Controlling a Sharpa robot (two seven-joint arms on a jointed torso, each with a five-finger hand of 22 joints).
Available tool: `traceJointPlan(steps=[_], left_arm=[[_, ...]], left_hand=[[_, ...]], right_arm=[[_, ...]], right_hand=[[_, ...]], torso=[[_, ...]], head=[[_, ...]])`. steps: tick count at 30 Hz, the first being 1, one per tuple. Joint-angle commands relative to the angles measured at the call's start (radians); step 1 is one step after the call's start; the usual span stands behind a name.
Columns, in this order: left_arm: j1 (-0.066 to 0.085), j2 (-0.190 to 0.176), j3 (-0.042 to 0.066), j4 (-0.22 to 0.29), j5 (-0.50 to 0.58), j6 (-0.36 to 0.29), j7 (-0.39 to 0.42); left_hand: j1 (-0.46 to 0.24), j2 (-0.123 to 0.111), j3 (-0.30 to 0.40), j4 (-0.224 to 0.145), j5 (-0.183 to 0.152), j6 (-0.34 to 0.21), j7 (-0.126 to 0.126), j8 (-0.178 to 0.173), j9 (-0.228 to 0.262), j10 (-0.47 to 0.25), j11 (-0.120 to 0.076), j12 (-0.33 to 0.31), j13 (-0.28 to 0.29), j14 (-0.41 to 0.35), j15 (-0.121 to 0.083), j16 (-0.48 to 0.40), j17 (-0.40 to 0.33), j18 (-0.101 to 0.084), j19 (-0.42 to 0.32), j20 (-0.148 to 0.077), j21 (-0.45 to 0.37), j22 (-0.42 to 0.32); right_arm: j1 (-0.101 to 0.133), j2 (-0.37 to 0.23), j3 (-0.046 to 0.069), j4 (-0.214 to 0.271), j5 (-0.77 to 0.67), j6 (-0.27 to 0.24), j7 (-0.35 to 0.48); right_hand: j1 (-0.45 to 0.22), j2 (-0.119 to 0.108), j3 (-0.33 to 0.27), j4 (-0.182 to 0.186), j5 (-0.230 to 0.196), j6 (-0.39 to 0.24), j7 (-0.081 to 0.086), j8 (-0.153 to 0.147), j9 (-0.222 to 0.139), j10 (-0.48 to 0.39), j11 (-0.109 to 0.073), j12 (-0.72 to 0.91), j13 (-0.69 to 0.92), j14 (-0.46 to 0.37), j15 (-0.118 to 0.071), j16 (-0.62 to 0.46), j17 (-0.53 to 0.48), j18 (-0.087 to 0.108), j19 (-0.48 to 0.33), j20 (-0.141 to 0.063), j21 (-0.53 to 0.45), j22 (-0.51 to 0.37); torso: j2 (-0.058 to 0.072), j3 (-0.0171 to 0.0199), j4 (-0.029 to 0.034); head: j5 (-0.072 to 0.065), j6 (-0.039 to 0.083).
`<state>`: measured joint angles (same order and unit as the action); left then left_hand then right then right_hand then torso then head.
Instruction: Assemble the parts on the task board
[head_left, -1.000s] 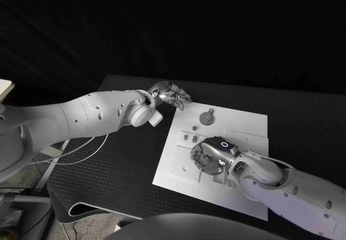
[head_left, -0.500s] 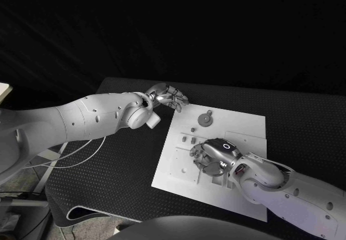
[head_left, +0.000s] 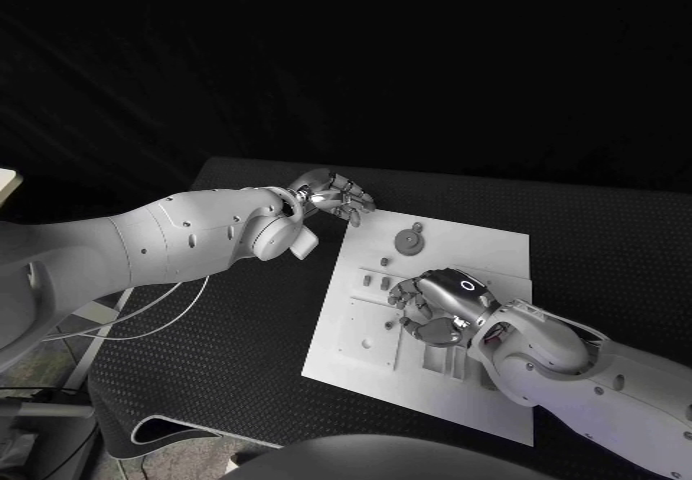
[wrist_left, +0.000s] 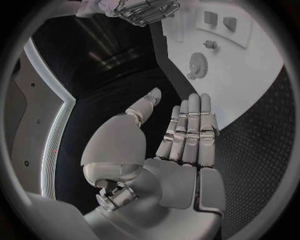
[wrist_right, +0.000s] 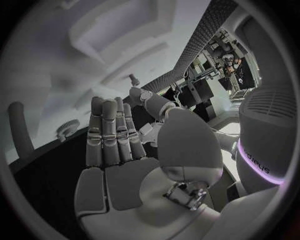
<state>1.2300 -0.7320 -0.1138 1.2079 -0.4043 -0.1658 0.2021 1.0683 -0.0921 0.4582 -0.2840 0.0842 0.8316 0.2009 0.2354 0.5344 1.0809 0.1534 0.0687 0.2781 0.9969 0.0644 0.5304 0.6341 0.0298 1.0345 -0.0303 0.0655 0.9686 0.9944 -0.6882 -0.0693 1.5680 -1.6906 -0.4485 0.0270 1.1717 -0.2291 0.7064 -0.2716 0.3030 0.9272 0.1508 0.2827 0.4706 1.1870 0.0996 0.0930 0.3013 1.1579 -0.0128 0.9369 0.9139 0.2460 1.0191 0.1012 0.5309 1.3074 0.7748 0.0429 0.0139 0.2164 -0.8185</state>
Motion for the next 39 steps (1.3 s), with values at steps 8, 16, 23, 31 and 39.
traceJointPlan(steps=[8,16,23,31,39], left_arm=[[0.001,-0.005,0.001,0.002,0.005,0.001,0.016],[0.001,-0.007,0.001,0.001,0.005,0.005,0.021],[0.001,-0.015,0.000,-0.002,0.004,0.012,0.027],[0.001,-0.019,0.000,-0.012,0.004,0.016,0.032],[0.001,-0.020,0.000,-0.014,0.004,0.015,0.033]], left_hand=[[-0.006,-0.005,-0.005,0.000,-0.005,-0.007,-0.003,0.004,-0.002,-0.006,0.001,-0.002,-0.001,0.002,0.006,-0.007,0.002,0.010,-0.005,0.002,0.003,-0.001],[-0.006,-0.005,-0.005,0.000,-0.005,-0.007,-0.003,0.004,-0.002,-0.005,0.001,-0.001,-0.001,0.002,0.006,-0.007,0.002,0.010,-0.005,0.002,0.003,-0.002],[-0.005,-0.004,-0.004,-0.001,-0.005,-0.001,-0.005,0.009,0.000,-0.003,0.000,0.000,-0.001,0.002,0.006,-0.010,0.005,0.010,-0.005,0.002,0.003,-0.002],[-0.007,-0.008,-0.006,0.000,-0.005,-0.011,-0.002,0.004,-0.003,-0.005,0.001,-0.001,-0.003,0.002,0.007,-0.013,0.008,0.010,-0.006,0.002,0.003,-0.004],[-0.006,-0.009,-0.007,-0.001,-0.005,-0.012,-0.001,0.004,-0.003,-0.006,0.001,-0.001,-0.003,0.000,0.007,-0.015,0.009,0.010,-0.008,0.003,0.003,-0.005]], right_arm=[[0.097,-0.088,0.045,0.058,0.113,0.116,0.034],[0.188,-0.163,0.058,0.062,0.149,0.385,-0.009],[0.202,-0.206,0.058,0.064,0.129,0.428,-0.029],[0.199,-0.220,0.048,0.061,0.082,0.431,-0.032],[0.172,-0.225,0.027,0.059,-0.010,0.364,-0.042]], right_hand=[[-0.015,0.011,-0.004,0.015,0.005,0.005,0.004,0.014,0.005,0.063,-0.034,0.040,0.041,0.099,-0.033,0.078,-0.013,0.016,0.090,-0.046,0.083,0.023],[-0.085,0.017,-0.102,-0.008,0.001,-0.046,-0.004,-0.005,-0.001,-0.020,-0.007,-0.011,0.028,0.080,-0.005,0.074,-0.033,0.014,0.068,-0.044,0.081,0.020],[-0.117,0.017,-0.172,-0.008,0.002,-0.097,-0.013,-0.020,-0.007,-0.119,0.030,-0.028,-0.003,0.045,0.028,0.077,-0.039,0.016,0.043,-0.032,0.066,0.018],[-0.128,0.015,-0.198,-0.005,0.003,-0.113,-0.024,-0.021,-0.008,-0.122,0.030,-0.023,-0.006,0.044,0.029,0.087,-0.042,0.016,0.047,-0.033,0.064,0.018],[-0.116,0.028,-0.214,-0.011,0.004,-0.103,-0.023,-0.007,-0.002,-0.095,0.020,-0.009,-0.003,0.053,0.019,0.099,-0.049,0.016,0.059,-0.038,0.063,0.016]], torso=[[0.000,0.0018,-0.0017],[0.000,0.0028,-0.0020],[0.000,0.0033,-0.0010],[-0.001,0.0053,-0.0042],[-0.001,0.0037,-0.0036]], head=[[-0.020,0.008],[-0.035,0.020],[-0.050,0.025],[-0.058,0.026],[-0.067,0.032]])
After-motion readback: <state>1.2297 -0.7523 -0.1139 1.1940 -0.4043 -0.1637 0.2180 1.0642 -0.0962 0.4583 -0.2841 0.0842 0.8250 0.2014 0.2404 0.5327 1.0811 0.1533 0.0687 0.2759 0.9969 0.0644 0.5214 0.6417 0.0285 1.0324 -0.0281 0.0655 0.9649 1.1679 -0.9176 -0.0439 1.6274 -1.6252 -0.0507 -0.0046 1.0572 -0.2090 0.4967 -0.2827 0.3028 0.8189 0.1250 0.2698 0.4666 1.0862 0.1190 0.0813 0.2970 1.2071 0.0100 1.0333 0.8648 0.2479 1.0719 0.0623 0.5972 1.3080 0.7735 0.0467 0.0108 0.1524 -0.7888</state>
